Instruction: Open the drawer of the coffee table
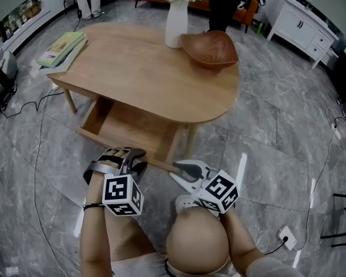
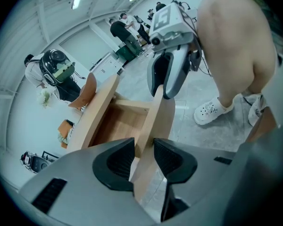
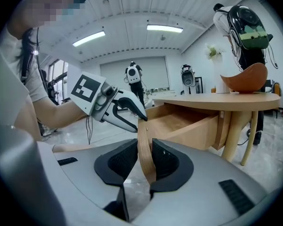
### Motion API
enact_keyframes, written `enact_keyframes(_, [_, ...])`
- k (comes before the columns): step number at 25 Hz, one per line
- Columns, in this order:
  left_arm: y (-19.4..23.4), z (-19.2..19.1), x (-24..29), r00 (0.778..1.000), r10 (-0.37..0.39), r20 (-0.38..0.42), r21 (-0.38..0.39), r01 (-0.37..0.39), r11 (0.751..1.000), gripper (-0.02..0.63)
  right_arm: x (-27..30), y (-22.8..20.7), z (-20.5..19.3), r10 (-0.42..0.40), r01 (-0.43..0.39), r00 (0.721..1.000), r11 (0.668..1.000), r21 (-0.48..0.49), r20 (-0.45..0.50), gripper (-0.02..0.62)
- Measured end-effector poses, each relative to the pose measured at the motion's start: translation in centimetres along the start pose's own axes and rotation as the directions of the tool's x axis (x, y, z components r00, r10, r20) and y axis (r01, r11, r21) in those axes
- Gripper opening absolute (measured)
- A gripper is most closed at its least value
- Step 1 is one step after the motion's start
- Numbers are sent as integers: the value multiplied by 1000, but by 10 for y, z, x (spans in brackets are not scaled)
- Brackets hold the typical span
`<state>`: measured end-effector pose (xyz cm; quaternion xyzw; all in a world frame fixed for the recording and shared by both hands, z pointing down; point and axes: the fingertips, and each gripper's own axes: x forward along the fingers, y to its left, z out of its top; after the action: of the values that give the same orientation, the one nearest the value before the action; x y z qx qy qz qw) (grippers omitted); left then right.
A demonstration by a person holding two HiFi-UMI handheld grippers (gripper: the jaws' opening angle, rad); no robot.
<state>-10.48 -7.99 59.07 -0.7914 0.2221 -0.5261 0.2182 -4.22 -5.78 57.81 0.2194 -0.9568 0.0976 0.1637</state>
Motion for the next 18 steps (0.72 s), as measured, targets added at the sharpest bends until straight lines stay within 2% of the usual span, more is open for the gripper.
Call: enact_keyframes(18, [-18, -7, -11, 1000, -14, 18, -21, 15, 1000, 132, 1, 20, -8, 83, -82, 996, 995, 60, -19, 100])
